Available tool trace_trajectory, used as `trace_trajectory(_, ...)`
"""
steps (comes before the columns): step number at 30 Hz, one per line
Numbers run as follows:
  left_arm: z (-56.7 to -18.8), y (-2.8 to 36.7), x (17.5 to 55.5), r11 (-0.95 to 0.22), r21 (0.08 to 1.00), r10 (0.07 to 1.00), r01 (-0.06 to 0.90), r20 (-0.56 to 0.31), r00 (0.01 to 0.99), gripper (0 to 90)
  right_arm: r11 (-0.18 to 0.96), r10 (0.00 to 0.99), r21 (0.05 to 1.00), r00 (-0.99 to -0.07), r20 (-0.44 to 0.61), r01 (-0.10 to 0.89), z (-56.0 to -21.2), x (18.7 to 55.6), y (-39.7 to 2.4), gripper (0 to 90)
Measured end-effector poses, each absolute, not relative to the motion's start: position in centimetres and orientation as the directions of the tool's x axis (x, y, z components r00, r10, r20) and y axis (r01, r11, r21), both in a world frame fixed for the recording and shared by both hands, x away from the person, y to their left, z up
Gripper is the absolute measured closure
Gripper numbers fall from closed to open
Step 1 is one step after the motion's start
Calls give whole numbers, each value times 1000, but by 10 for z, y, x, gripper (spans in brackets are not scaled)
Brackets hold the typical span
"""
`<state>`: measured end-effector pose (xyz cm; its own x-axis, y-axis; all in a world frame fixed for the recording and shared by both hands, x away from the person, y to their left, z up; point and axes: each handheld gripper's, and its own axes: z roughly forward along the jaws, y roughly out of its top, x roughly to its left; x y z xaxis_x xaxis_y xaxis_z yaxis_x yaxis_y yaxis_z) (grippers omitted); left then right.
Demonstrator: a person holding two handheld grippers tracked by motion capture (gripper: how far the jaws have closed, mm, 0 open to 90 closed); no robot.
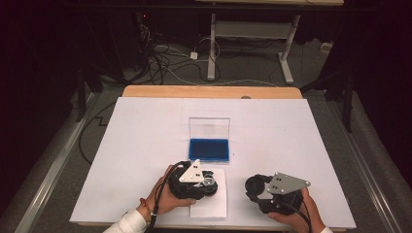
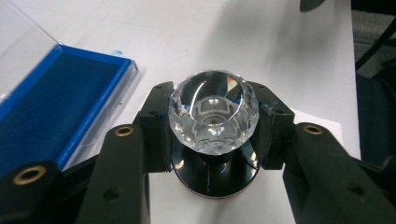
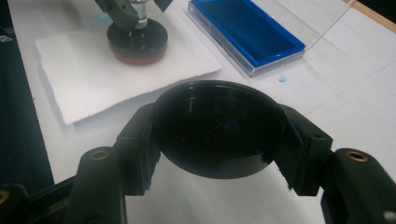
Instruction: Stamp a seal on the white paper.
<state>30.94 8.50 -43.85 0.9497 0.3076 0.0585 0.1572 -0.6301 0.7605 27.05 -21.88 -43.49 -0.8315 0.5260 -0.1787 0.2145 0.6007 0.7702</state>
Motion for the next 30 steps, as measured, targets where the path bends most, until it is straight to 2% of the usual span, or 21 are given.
trace_trajectory(30, -421, 93, 309, -593, 792, 321, 144, 68, 945, 544, 599, 528, 770, -831, -174, 219, -436, 271, -218, 386)
